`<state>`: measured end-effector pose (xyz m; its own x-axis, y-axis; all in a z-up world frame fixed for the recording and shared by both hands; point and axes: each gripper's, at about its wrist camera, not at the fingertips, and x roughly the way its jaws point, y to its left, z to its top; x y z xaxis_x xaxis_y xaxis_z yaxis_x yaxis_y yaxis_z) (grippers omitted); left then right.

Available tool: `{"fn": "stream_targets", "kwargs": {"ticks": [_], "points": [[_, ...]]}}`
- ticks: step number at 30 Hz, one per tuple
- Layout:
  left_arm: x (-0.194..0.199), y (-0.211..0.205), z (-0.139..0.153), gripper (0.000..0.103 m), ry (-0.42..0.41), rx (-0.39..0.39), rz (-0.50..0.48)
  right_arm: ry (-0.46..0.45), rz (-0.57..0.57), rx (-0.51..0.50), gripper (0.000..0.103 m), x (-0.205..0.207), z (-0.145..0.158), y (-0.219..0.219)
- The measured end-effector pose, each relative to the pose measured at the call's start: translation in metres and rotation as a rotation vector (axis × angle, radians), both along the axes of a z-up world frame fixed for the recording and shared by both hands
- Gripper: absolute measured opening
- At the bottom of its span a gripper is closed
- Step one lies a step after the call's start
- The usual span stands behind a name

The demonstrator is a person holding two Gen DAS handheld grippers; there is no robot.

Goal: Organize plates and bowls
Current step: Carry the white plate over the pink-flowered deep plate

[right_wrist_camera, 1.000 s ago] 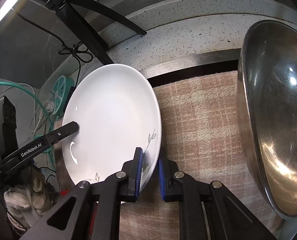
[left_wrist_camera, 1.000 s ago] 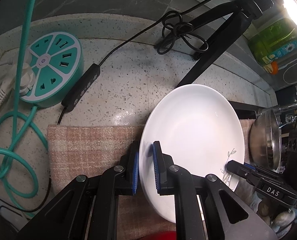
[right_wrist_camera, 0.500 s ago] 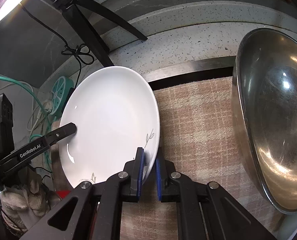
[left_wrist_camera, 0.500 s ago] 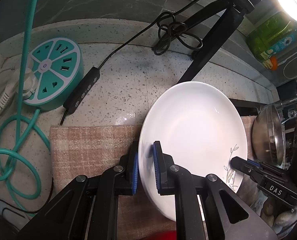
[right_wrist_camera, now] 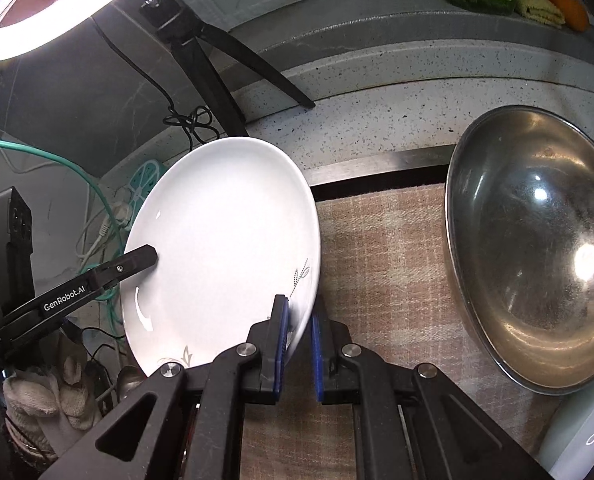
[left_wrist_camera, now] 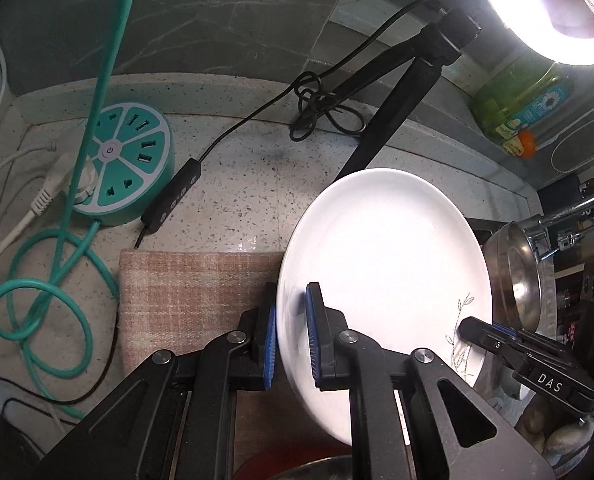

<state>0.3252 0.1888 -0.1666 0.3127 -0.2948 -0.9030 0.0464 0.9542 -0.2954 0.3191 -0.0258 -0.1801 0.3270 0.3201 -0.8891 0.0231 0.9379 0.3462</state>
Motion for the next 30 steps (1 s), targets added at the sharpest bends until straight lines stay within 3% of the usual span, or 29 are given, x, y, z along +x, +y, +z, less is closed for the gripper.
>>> {"fn": "stream_targets", "kwargs": {"ticks": [9, 16, 23, 30], "points": [[-0.034, -0.004, 0.047, 0.012, -0.078, 0.005, 0.022, -0.055, 0.024, 0.027, 0.01, -0.026, 0.037, -0.017], [-0.079, -0.035, 0.068, 0.012, -0.121, 0.003, 0.072, -0.072, 0.077, 0.033, 0.01, -0.058, 0.063, -0.039], [-0.133, -0.075, 0.065, 0.012, -0.118, -0.011, 0.121, -0.065, 0.125, 0.029, 0.009, -0.104, 0.074, -0.073], [-0.186, -0.113, 0.048, 0.012, -0.095, -0.02, 0.161, -0.038, 0.153, 0.01, 0.009, -0.15, 0.065, -0.106]]}}
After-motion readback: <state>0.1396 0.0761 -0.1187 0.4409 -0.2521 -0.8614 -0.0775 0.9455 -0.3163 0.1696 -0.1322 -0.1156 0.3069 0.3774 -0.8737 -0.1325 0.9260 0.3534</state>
